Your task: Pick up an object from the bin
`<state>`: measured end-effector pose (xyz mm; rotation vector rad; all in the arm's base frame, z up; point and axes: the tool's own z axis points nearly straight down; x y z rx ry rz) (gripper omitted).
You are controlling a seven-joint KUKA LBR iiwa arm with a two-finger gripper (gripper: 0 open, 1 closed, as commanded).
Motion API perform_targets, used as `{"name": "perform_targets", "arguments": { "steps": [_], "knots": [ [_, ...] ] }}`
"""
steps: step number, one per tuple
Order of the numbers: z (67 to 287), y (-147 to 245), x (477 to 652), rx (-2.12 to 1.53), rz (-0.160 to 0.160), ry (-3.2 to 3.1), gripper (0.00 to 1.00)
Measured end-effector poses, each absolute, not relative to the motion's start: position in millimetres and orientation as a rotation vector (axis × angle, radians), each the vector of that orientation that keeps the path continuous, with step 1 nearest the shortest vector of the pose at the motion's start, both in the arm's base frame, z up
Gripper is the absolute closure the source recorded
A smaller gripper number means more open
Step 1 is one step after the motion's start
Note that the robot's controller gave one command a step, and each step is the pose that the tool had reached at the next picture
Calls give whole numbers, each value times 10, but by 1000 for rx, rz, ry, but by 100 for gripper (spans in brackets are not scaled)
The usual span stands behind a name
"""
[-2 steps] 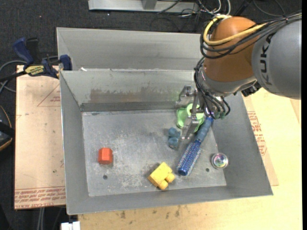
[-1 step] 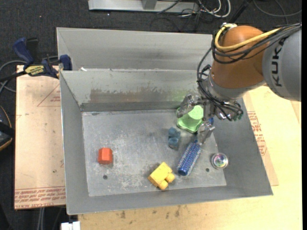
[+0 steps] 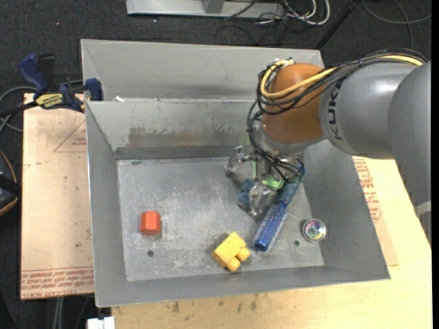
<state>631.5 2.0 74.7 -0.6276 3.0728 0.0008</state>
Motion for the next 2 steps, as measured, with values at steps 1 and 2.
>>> {"name": "perform_targets", "arguments": {
  "steps": [1, 2],
  "knots": [
    [794, 12, 6338, -621, -2, 3064, 100],
    [2588, 183, 6418, -728, -3, 3042, 100]
  ]
}}
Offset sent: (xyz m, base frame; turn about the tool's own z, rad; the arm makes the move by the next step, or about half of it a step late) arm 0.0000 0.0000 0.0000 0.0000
